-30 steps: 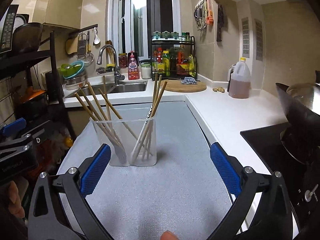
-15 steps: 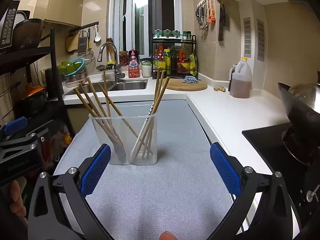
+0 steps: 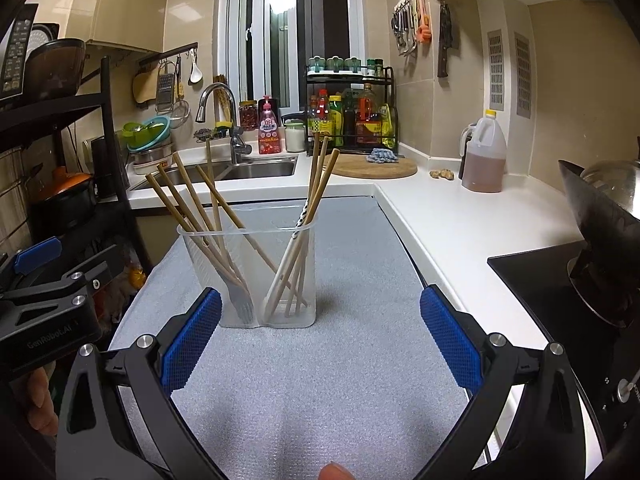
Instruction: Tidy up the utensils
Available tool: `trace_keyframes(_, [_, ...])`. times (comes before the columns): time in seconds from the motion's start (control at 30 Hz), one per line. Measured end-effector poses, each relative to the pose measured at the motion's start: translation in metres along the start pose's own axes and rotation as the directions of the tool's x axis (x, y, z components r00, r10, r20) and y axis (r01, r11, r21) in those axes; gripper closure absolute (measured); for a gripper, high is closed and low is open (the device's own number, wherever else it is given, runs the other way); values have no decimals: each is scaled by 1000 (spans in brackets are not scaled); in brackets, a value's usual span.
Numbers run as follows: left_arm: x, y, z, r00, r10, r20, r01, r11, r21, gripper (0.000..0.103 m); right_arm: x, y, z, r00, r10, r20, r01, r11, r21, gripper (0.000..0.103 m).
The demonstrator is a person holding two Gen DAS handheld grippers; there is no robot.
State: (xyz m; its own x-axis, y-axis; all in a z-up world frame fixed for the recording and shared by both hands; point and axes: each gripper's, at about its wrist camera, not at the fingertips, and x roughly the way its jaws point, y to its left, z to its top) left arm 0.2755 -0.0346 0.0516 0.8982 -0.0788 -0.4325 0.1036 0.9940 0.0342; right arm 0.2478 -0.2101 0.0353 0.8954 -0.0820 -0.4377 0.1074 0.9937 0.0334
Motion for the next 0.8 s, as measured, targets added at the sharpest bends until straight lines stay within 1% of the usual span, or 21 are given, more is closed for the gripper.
trace_keyframes(0.8, [-1,-1,2,1000,4,8,-4,1000,13,8,2,-1,-3,1000,2,-6,-2,1000,-2,5])
